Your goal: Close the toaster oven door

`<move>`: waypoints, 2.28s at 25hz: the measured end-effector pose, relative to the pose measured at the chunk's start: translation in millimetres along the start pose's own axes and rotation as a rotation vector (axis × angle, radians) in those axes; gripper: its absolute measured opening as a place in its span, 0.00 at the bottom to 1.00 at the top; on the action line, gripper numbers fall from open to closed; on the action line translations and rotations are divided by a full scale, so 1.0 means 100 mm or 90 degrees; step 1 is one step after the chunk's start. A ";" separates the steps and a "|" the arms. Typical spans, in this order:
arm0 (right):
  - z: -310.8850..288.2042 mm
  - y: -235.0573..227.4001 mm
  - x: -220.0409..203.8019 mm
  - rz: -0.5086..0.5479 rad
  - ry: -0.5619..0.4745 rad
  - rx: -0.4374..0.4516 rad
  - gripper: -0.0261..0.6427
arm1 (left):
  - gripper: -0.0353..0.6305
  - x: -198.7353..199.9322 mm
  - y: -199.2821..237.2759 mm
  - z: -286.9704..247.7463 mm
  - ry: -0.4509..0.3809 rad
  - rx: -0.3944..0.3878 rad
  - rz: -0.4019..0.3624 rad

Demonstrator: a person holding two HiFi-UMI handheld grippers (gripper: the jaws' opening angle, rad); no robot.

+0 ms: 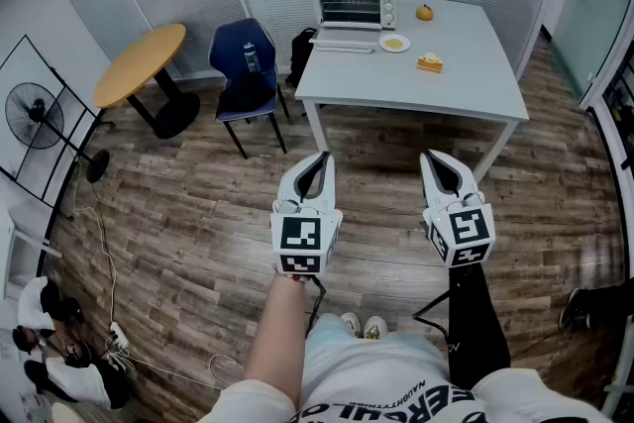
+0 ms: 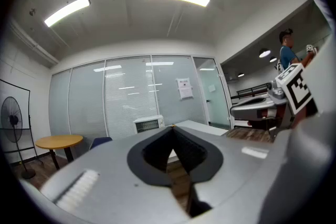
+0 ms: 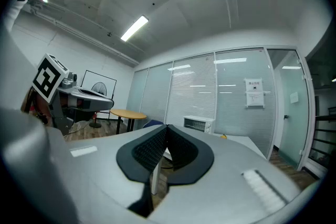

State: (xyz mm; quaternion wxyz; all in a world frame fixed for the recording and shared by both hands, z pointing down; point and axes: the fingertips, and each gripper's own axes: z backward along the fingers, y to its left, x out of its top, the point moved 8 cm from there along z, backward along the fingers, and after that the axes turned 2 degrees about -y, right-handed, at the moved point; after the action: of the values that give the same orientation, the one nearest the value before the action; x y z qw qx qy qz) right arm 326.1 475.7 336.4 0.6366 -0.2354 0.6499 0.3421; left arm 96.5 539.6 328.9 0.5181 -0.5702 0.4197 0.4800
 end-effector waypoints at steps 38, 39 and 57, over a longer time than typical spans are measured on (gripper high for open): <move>-1.82 -0.44 -0.16 0.003 -0.005 -0.015 0.04 | 0.14 -0.27 1.06 -1.65 0.011 -0.024 0.016; -1.94 -0.45 -0.17 0.006 -0.003 -0.017 0.04 | 0.14 -0.28 1.13 -1.74 0.011 -0.027 0.016; -3.14 -0.72 -0.28 0.018 0.013 -0.077 0.04 | 0.14 -0.46 1.87 -2.93 0.013 -0.077 0.002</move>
State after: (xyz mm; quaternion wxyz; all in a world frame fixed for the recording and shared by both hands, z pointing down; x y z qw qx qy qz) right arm 172.1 191.1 339.8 0.6093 -0.2675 0.6381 0.3872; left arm -61.7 226.5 339.5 0.4779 -0.6046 0.3962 0.4992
